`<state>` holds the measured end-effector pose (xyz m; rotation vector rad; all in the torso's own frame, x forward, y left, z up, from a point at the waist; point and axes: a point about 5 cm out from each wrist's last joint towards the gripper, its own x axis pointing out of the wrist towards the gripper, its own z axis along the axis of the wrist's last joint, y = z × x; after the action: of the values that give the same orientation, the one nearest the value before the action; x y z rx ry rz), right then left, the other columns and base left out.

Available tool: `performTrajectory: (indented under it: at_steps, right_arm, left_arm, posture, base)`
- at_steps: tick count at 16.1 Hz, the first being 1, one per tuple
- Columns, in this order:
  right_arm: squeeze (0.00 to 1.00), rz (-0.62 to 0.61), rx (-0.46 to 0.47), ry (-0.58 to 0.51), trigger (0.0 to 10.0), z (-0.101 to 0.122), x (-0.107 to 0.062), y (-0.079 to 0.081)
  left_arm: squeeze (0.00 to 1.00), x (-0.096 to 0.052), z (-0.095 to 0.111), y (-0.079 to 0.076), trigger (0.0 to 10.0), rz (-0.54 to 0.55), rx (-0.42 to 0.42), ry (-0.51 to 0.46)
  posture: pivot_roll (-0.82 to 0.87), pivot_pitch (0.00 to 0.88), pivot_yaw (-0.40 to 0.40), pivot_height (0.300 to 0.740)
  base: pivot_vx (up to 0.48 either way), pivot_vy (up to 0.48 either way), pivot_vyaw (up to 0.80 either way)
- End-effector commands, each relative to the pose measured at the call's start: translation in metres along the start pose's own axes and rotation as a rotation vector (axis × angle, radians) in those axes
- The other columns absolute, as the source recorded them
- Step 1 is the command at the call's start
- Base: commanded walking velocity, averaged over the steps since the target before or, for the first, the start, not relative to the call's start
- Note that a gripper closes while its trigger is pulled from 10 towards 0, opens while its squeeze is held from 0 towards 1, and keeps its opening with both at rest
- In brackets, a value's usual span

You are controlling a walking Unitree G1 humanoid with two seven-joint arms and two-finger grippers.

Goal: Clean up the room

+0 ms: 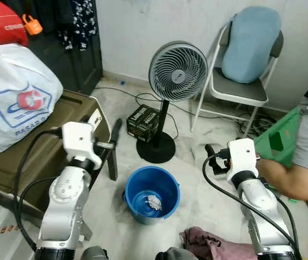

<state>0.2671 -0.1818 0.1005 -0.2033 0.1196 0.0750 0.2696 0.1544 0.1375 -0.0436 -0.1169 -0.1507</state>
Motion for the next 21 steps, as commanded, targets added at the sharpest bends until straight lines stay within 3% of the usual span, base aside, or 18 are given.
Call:
performTrajectory:
  at_steps: [1,3,5,6,8,12,21]
  right_arm:
    - [0.0,-0.02,0.059,0.006,10.0,0.006,-0.001,-0.004]
    - [0.0,-0.056,0.124,-0.013,10.0,0.011,-0.004,-0.004]
    - [0.0,-0.039,0.129,-0.058,10.0,0.015,-0.008,-0.002]
    - [0.0,-0.015,0.075,-0.075,10.0,0.016,-0.009,0.002]
    - [0.0,0.0,0.088,-0.07,10.0,0.016,-0.006,0.008]
    - [0.0,-0.018,0.049,-0.126,10.0,0.028,0.002,0.003]
    - [0.0,0.011,0.033,-0.155,10.0,0.034,0.006,0.01]
  left_arm:
    - [0.0,-0.002,-0.004,0.001,10.0,0.017,-0.009,0.012]
    - [0.0,-0.004,-0.008,-0.002,10.0,-0.009,0.01,0.018]
    - [0.0,-0.003,-0.007,-0.005,10.0,-0.01,0.017,0.01]
    - [0.0,0.0,-0.006,-0.006,10.0,-0.023,0.034,-0.002]
    - [0.0,0.009,-0.002,-0.004,10.0,-0.025,0.05,-0.023]
    - [0.0,0.016,-0.001,-0.017,10.0,-0.074,0.024,-0.045]
    - [0.0,0.001,-0.004,-0.018,10.0,-0.058,0.074,-0.039]
  posture:
    - [-0.07,0.0,-0.076,0.74]
    - [-0.07,0.0,-0.087,0.74]
    - [-0.07,0.0,-0.097,0.74]
    - [-0.06,0.0,-0.106,0.74]
    - [-0.07,0.0,-0.107,0.74]
    - [-0.08,0.0,-0.11,0.74]
    - [-0.05,0.0,-0.125,0.74]
  base:
    - [0.0,0.0,0.0]
    - [0.0,0.0,0.0]
    - [0.0,0.0,0.0]
    - [0.0,0.0,0.8]
    - [0.0,0.0,0.8]
    - [0.0,0.0,0.8]
    - [0.0,0.0,0.8]
